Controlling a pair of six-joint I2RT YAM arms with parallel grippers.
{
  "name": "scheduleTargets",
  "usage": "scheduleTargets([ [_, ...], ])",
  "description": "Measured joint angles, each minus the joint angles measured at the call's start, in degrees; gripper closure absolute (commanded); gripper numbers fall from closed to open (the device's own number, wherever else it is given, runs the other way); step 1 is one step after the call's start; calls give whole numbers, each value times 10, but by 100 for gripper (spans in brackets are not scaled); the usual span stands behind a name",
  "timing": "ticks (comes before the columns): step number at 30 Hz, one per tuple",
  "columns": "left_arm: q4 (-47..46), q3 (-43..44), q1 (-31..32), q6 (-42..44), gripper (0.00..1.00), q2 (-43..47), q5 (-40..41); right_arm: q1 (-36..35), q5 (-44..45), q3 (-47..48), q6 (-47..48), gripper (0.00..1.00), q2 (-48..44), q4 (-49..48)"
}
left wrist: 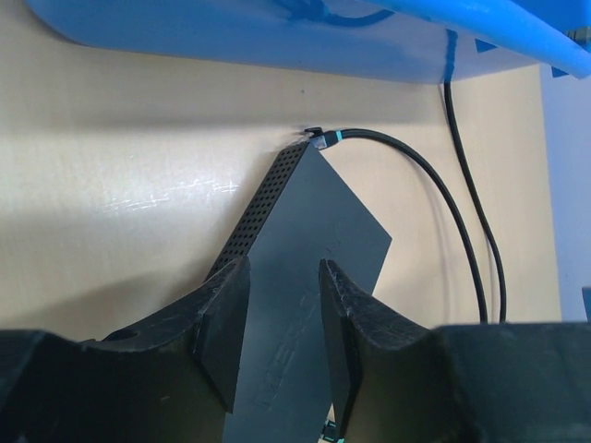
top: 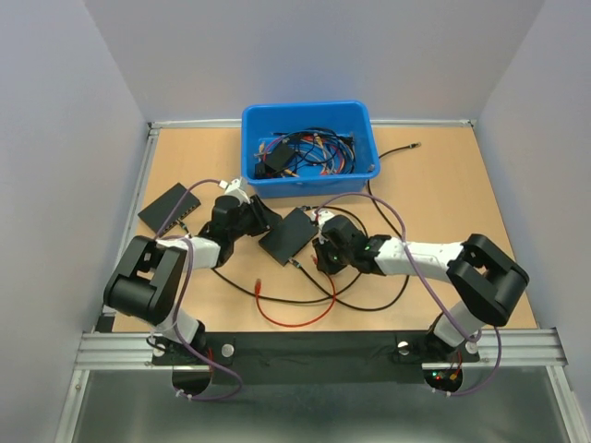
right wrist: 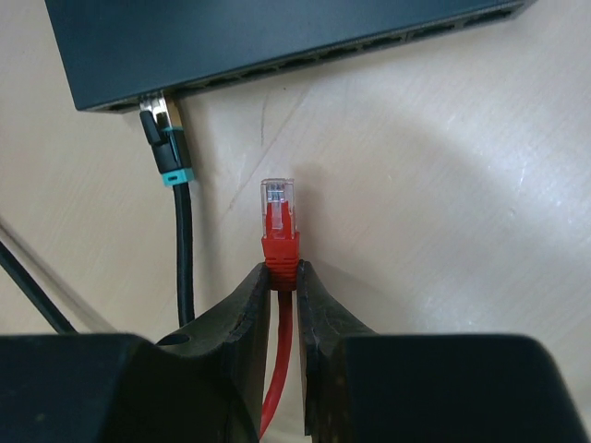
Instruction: Insert the plug into the switch port
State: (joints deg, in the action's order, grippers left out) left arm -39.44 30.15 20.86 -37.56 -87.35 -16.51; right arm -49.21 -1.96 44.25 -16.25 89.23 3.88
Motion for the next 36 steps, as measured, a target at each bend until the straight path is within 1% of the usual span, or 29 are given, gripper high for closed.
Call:
scheduleTargets([
  [3, -25, 0, 0, 1, 53, -18, -15, 0, 1, 13, 5, 99, 15, 0],
  [8, -42, 0, 0, 3, 54, -33, -28, 0, 0, 34, 15, 99, 38, 0],
  [17, -80, 0, 0, 8, 57, -62, -45, 0, -2, 48, 16, 100, 54, 2],
  [27, -97, 0, 3, 12, 57, -81, -49, 0, -9, 86, 20, 100, 89, 6],
  [36, -104, 0, 5, 16, 57, -83, -52, 0, -9, 101, 20, 100, 99, 18],
])
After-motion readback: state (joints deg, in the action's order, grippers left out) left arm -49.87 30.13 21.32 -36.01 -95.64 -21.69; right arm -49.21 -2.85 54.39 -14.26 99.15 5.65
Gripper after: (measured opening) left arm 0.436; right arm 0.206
